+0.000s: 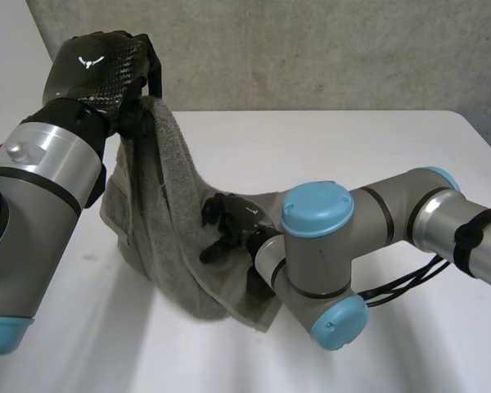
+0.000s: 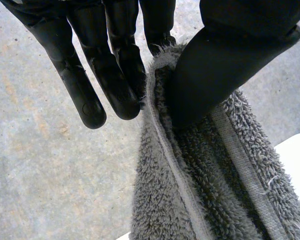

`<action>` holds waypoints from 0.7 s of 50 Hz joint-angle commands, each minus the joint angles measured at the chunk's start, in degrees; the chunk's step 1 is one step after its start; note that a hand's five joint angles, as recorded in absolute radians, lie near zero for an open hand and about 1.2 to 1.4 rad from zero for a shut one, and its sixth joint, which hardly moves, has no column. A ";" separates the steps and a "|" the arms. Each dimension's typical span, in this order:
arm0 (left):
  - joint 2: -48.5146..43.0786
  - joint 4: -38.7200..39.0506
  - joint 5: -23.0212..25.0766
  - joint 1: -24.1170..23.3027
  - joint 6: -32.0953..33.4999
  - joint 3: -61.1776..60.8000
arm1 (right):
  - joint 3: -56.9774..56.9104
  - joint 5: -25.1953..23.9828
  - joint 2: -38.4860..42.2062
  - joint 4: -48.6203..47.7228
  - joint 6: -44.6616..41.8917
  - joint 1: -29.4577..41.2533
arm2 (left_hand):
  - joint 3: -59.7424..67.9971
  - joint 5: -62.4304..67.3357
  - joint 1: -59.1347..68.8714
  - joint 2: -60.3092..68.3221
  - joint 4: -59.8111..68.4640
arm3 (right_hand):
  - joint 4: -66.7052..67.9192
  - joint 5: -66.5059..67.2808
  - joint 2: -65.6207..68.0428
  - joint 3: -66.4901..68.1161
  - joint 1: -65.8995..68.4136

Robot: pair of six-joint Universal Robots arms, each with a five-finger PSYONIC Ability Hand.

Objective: Fold the towel.

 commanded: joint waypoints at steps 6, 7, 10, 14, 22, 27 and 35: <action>-0.47 0.00 0.00 -0.05 0.00 -0.03 | -0.06 -1.39 1.79 -0.23 1.92 1.69 | 10.28 11.13 11.22 10.22 10.13 | 28.91 28.67 28.71 28.76 28.64; -0.47 0.00 0.00 -0.05 0.00 -0.03 | -0.06 -1.66 1.62 -0.15 1.66 1.69 | 10.28 11.13 11.22 10.22 10.13 | 41.51 41.27 41.31 41.36 41.24; -0.56 0.00 0.00 -0.05 0.00 -0.03 | -0.40 -1.13 0.13 0.11 0.61 1.35 | 10.28 11.13 11.22 10.22 10.13 | 41.63 41.40 41.44 41.48 41.37; -0.74 0.09 0.00 -0.05 0.00 0.06 | -0.67 -0.96 -3.92 1.00 -1.77 0.11 | 10.28 11.13 11.22 10.22 10.13 | 41.63 41.40 41.44 41.48 41.37; -2.14 0.09 0.09 0.03 0.26 0.06 | -1.37 -3.32 -13.84 15.38 -25.01 -13.50 | 10.28 11.13 11.22 10.22 10.13 | 41.63 41.40 41.44 41.48 41.37; -4.43 -0.35 0.17 0.12 0.53 0.06 | -1.55 -7.80 -17.53 23.65 -36.54 -17.28 | 10.28 11.13 11.22 10.22 10.13 | 41.63 41.40 41.44 41.48 41.37; -8.03 -4.04 0.53 0.12 0.88 -1.97 | -0.41 -9.83 -24.22 34.20 -52.46 -23.70 | 10.28 11.13 11.22 10.22 10.13 | 41.63 41.40 41.44 41.48 41.37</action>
